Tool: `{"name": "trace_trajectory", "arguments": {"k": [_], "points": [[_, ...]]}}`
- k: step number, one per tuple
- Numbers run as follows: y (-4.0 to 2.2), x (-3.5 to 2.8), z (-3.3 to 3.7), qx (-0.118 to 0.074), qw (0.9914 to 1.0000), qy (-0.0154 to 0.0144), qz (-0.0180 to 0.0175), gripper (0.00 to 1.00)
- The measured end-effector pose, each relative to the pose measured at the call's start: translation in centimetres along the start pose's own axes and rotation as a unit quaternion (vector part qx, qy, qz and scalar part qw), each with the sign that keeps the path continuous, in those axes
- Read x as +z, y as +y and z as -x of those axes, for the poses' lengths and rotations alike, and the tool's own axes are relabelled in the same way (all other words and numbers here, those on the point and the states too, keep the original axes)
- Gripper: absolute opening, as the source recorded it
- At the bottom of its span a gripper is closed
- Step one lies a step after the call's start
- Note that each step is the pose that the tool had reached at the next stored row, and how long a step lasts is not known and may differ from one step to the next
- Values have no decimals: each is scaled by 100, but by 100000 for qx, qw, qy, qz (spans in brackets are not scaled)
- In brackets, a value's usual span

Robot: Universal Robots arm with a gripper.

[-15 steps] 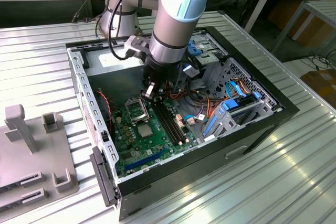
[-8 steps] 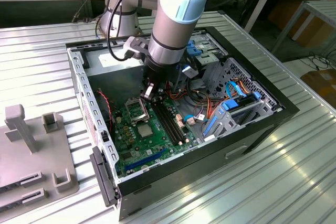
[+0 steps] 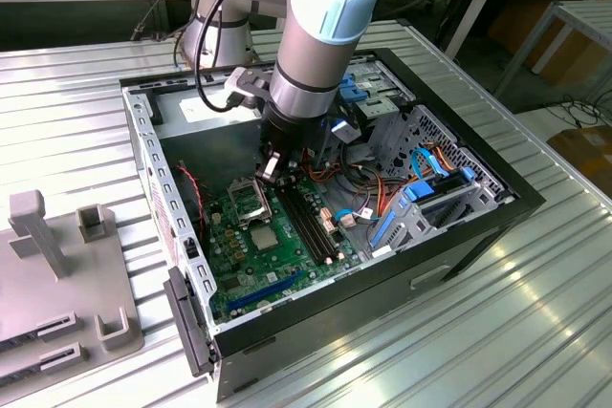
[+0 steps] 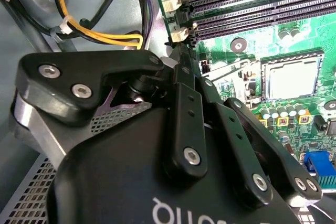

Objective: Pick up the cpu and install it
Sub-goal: 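Close the cpu cover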

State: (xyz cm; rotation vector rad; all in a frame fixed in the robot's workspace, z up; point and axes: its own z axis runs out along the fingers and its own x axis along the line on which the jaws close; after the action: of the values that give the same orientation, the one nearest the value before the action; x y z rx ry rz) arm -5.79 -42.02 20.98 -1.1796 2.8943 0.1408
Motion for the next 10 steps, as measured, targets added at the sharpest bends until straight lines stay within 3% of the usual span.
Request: {"name": "trace_trajectory", "arguments": {"k": [10], "points": [[10,-20,-8,-51,100000,16,-2,11]]}}
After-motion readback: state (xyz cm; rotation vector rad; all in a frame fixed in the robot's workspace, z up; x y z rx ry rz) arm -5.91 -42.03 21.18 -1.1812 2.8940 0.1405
